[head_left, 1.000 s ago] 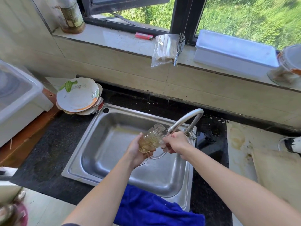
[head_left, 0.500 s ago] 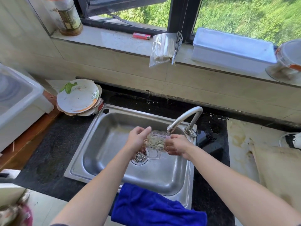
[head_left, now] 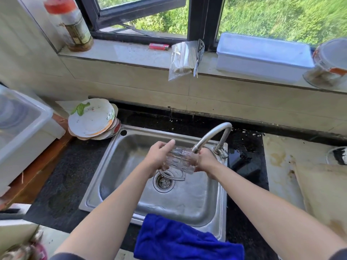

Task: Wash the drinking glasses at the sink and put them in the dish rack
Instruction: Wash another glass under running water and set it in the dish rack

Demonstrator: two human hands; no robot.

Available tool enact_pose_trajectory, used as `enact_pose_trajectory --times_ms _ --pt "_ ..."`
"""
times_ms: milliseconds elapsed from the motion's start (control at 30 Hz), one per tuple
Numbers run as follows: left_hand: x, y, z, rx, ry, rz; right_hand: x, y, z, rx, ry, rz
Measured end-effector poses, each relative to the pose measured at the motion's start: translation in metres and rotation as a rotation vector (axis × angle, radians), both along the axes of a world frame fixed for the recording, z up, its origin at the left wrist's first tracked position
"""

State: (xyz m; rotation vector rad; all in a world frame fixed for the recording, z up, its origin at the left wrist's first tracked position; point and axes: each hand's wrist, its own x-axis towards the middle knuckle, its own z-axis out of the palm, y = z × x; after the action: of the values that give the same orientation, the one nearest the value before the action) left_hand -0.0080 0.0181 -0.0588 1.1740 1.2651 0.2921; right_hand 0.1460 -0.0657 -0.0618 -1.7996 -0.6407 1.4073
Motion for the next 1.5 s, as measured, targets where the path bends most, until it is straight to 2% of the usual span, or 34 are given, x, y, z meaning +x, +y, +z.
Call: enact_pose_trajectory --times_ms 100,200,333,467,600,633,700,800,900,967,1033,1100,1133,1200,1233,1300,1367,1500 --pt "0.000 -0.007 -0.012 -0.309 -0.203 0.156 0.006 0.001 -0.005 -0.044 -0.186 0.004" --pt "-0.001 -0.014 -0.029 -0.337 -0.197 0.263 0.010 0.000 -0.014 -0.115 -0.281 -0.078" --pt "0.005 -0.021 -0.037 -0.374 -0.144 0.222 0.011 -0.004 -0.020 -0.164 -0.386 -0.016" --pt "0.008 -0.015 -0.046 -0.367 -0.126 0.108 0.014 -0.003 -0.020 -0.212 -0.411 0.046" --pt "0.000 -0.008 -0.060 -0.509 -0.238 0.214 0.020 0.000 -0.016 -0.238 -0.382 0.054" --pt "0.001 -0.008 -0.061 -0.534 -0.219 0.195 0.020 0.000 -0.015 -0.224 -0.416 0.091" --pt "0.008 -0.009 -0.062 -0.514 -0.096 0.016 0.019 0.001 -0.011 -0.191 -0.489 0.174" --pt "0.018 -0.010 -0.067 -0.392 0.094 -0.124 0.018 0.002 -0.004 -0.113 -0.574 0.246" --pt "0.020 -0.007 -0.072 -0.366 0.073 -0.050 0.020 -0.002 0.005 -0.031 -0.637 0.309" --pt "0.022 -0.003 -0.075 -0.412 -0.017 0.049 0.022 -0.011 0.009 0.033 -0.808 0.374" --pt "0.022 0.001 -0.076 -0.419 -0.040 0.108 0.022 -0.025 0.006 0.269 -1.050 0.355" --pt "0.022 0.004 -0.079 -0.384 -0.035 0.133 0.022 -0.038 -0.001 0.489 -1.198 0.436" --pt "0.023 0.006 -0.078 -0.348 -0.028 0.131 0.019 -0.040 -0.007 0.502 -1.236 0.561" --pt "0.029 0.007 -0.075 -0.261 -0.025 0.085 0.009 -0.033 -0.011 0.308 -1.243 0.829" --pt "0.032 0.005 -0.071 -0.223 -0.031 0.063 0.003 -0.026 -0.011 0.199 -1.236 0.871" --pt "0.035 0.005 -0.066 -0.192 -0.060 0.066 -0.004 -0.009 -0.010 0.101 -1.258 0.795" --pt "0.029 0.011 -0.062 -0.254 -0.098 0.085 -0.006 -0.001 -0.008 0.120 -1.289 0.778" --pt "0.024 0.024 -0.054 -0.495 -0.130 0.008 0.009 -0.008 -0.012 0.295 -1.320 0.897"
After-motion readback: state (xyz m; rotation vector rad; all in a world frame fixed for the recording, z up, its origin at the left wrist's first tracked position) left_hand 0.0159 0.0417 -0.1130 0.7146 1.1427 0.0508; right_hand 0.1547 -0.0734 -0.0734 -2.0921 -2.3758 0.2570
